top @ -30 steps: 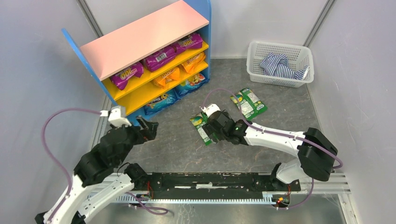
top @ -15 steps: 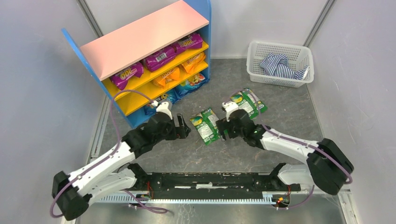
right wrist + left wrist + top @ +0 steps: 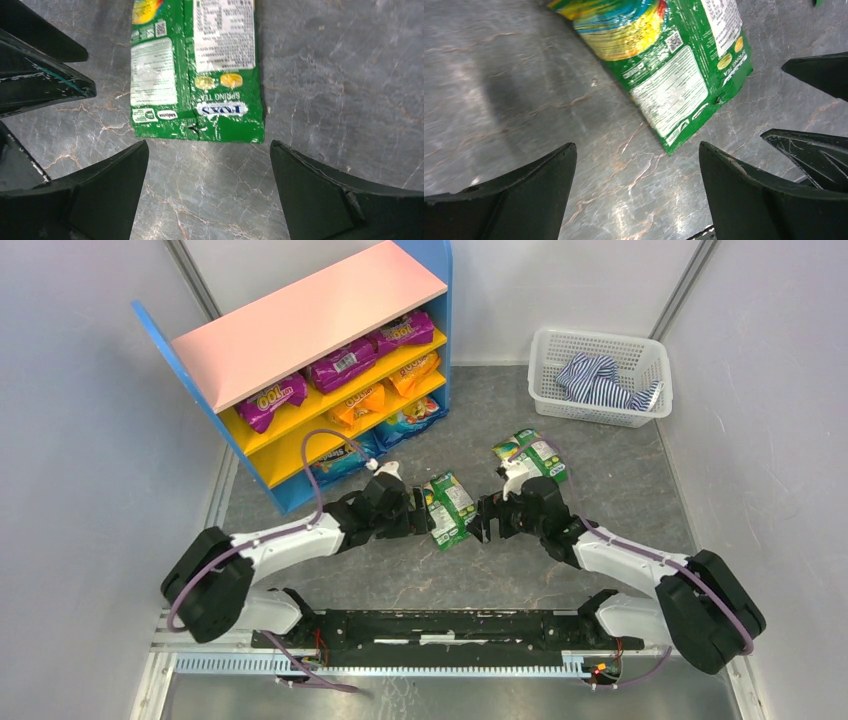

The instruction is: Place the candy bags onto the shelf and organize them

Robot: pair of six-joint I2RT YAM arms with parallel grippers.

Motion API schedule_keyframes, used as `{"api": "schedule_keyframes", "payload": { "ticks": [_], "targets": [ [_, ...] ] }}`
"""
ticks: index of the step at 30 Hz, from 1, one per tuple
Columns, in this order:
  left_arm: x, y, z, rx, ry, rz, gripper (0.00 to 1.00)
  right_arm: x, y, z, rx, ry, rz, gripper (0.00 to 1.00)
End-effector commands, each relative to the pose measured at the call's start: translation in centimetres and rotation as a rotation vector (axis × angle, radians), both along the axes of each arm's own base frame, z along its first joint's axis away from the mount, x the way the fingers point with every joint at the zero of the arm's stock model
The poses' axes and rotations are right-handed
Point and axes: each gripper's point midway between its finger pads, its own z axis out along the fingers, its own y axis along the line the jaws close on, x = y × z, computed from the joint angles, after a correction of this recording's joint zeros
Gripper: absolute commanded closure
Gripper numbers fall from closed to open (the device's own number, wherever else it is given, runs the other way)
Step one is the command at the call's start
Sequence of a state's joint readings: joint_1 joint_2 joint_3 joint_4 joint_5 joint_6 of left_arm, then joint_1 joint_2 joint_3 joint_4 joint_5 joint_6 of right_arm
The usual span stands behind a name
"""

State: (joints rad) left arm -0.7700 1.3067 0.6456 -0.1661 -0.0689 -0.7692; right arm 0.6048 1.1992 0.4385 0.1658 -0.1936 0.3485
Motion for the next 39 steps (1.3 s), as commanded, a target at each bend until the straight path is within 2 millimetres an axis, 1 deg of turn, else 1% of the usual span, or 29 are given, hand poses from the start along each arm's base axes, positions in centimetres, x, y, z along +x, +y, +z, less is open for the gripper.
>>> {"api": "schedule_keyframes", "payload": {
  "ticks": [1, 3, 5, 7, 11, 15, 17, 21, 23, 27, 29, 31, 32, 34, 36, 39],
  "targets": [
    [2.7, -4.2, 2.1, -0.177, -0.035, 0.013, 0.03, -0.3, 1.2, 0.6, 0.159, 0.037, 0.039, 0.02],
    [2.8, -4.8, 1.5, -0.201, -0.005, 0.012, 0.03, -0.1, 1.2, 0.2, 0.17, 0.059, 0.046, 0.02],
    [3.3, -4.8, 1.1, -0.211, -0.003, 0.03, 0.04, 0.1, 1.5, 0.3, 0.187, 0.062, 0.061, 0.02],
    [3.8, -4.7, 1.1, -0.223, -0.007, 0.054, 0.07, 0.8, 1.5, 0.4, 0.172, 0.045, 0.061, 0.04],
    [4.2, -4.5, 0.4, -0.24, 0.001, 0.086, 0.13, 2.6, 1.8, 0.8, 0.126, 0.019, 0.062, 0.06],
    [3.8, -4.4, -0.7, -0.253, 0.033, 0.105, 0.19, 3.8, 2.0, 0.4, 0.114, 0.009, 0.049, 0.1],
    [3.5, -4.4, -1.0, -0.274, 0.048, 0.11, 0.2, 3.9, 2.4, -0.1, 0.121, 0.025, 0.054, 0.14],
    [2.5, -4.0, -2.3, -0.294, 0.084, 0.129, 0.22, 3.1, 3.3, -1.1, 0.175, 0.084, 0.08, 0.21],
    [1.6, -3.8, -3.1, -0.304, 0.114, 0.134, 0.25, 2.6, 3.5, -1.2, 0.207, 0.102, 0.078, 0.22],
    [0.6, -3.6, -3.6, -0.339, 0.128, 0.148, 0.3, 1.7, 3.6, -1.4, 0.26, 0.126, 0.072, 0.23],
    [0.5, -3.3, -3.7, -0.336, 0.125, 0.153, 0.34, 1.4, 3.6, -1.6, 0.264, 0.138, 0.074, 0.24],
    [0.5, -3.1, -3.7, -0.33, 0.119, 0.156, 0.41, 1.2, 3.7, -1.7, 0.266, 0.145, 0.081, 0.25],
    [0.6, -3.2, -3.4, -0.332, 0.111, 0.152, 0.48, 1.1, 3.9, -1.7, 0.267, 0.147, 0.087, 0.25],
    [0.8, -3.3, -2.9, -0.338, 0.094, 0.147, 0.57, 0.8, 4.0, -1.8, 0.26, 0.148, 0.099, 0.25],
    [1.0, -3.3, -2.3, -0.342, 0.078, 0.142, 0.63, 0.6, 4.1, -1.9, 0.242, 0.144, 0.108, 0.25],
    [1.2, -3.3, -1.6, -0.343, 0.062, 0.137, 0.74, 0.4, 4.2, -2.2, 0.213, 0.138, 0.12, 0.25]
  ]
}}
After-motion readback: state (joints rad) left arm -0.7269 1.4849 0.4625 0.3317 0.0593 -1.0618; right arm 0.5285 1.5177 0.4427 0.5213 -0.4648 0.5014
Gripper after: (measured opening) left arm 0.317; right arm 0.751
